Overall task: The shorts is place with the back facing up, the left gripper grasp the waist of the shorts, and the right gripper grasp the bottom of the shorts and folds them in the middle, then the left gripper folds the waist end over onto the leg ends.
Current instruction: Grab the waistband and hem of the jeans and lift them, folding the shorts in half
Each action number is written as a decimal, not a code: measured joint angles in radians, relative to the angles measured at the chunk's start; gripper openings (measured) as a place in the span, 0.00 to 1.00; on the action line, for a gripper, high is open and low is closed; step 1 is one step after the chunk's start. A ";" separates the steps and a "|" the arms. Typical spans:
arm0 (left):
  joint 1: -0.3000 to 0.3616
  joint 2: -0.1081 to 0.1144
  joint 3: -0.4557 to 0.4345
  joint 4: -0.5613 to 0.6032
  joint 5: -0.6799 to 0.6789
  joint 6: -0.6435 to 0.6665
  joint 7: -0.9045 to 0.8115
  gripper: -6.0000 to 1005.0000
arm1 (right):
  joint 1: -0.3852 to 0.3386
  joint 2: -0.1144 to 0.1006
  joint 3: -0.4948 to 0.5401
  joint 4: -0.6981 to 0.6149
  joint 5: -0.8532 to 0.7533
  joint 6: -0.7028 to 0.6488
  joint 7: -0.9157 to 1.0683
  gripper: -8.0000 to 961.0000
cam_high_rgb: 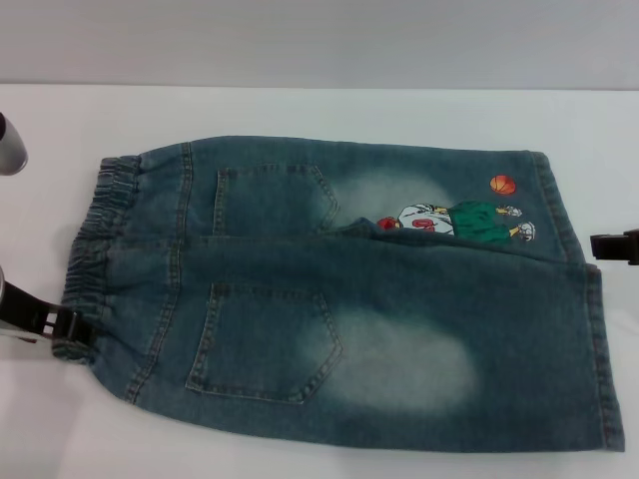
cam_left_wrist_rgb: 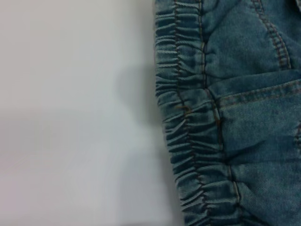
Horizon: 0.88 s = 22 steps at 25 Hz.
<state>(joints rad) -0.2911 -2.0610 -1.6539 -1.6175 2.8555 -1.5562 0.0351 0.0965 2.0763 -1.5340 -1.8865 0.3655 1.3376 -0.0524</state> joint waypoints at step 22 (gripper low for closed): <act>-0.015 -0.001 0.023 0.054 -0.039 0.034 0.001 0.86 | 0.002 -0.001 0.001 0.001 -0.001 -0.002 -0.012 0.67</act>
<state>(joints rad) -0.3058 -2.0622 -1.6306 -1.5634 2.8160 -1.5221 0.0360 0.0988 2.0754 -1.5328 -1.8852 0.3650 1.3360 -0.0649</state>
